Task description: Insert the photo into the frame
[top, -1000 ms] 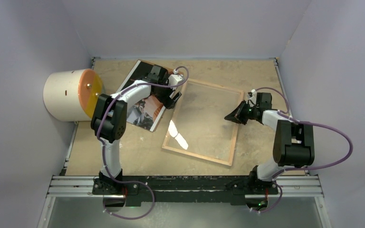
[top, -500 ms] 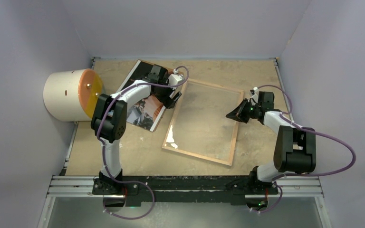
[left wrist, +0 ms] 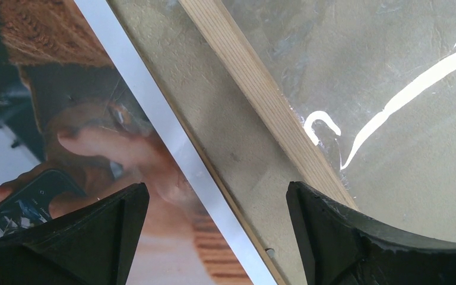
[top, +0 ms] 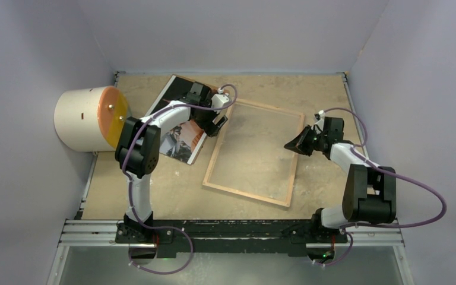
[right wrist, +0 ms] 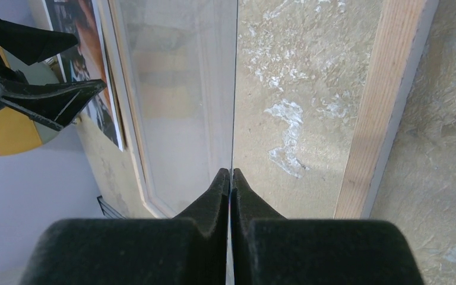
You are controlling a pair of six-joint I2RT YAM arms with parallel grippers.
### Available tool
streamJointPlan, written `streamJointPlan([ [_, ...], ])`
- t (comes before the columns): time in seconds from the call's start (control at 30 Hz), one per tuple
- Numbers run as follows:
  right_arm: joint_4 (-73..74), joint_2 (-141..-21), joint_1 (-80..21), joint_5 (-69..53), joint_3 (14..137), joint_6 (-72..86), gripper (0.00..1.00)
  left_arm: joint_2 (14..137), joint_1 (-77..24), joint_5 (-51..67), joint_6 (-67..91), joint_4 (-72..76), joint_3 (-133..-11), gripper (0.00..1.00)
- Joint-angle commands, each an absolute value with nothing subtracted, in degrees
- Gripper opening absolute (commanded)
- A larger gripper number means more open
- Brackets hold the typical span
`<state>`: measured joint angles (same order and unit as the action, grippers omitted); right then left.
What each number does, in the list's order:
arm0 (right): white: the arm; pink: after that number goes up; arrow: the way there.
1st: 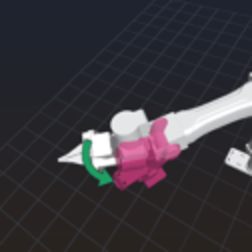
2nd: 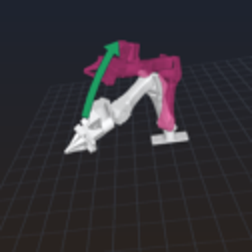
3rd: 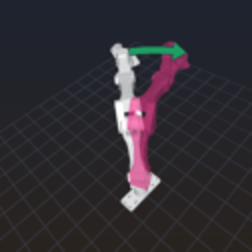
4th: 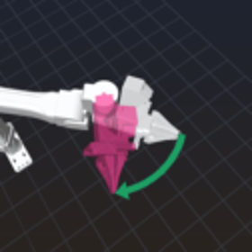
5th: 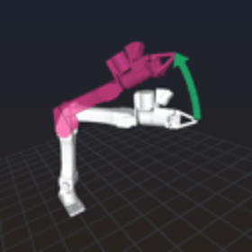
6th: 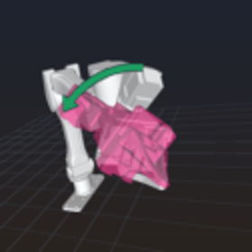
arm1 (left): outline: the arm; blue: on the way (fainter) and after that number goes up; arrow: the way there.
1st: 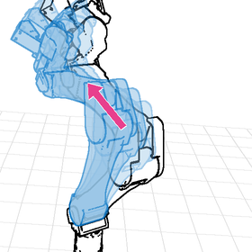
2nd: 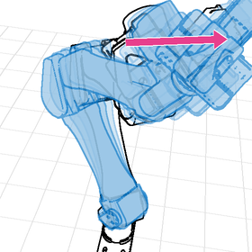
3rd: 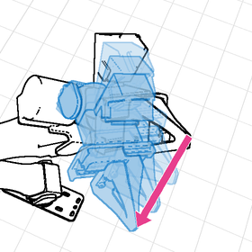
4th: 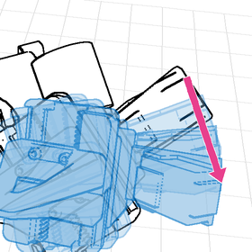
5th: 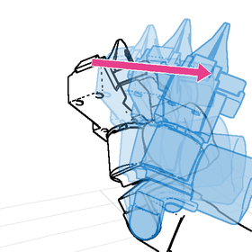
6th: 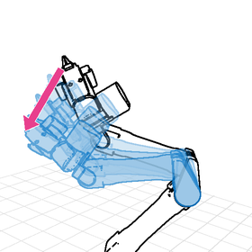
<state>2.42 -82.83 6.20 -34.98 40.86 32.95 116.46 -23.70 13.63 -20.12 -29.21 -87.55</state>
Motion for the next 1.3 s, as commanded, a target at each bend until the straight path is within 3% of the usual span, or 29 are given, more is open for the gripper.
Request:
streamJointPlan([
  [0.0,-0.9,-79.6,6.5,-34.0,39.7,33.5,0.0,116.2,-24.0,13.4,-20.5,-27.9,-89.0,0.92],
  [0.2,-7.8,-79.0,6.5,-37.3,37.8,36.2,0.0,116.6,-24.1,12.7,-21.7,-27.6,-87.8,0.91],
  [0.73,-32.3,-73.3,6.4,-50.7,30.9,47.9,0.0,116.5,-24.0,9.8,-23.9,-25.6,-83.6,0.76],
  [1.27,-39.7,-75.0,6.1,-48.5,29.4,52.9,0.0,116.4,-24.1,11.2,-24.3,-25.8,-82.6,0.72],
])
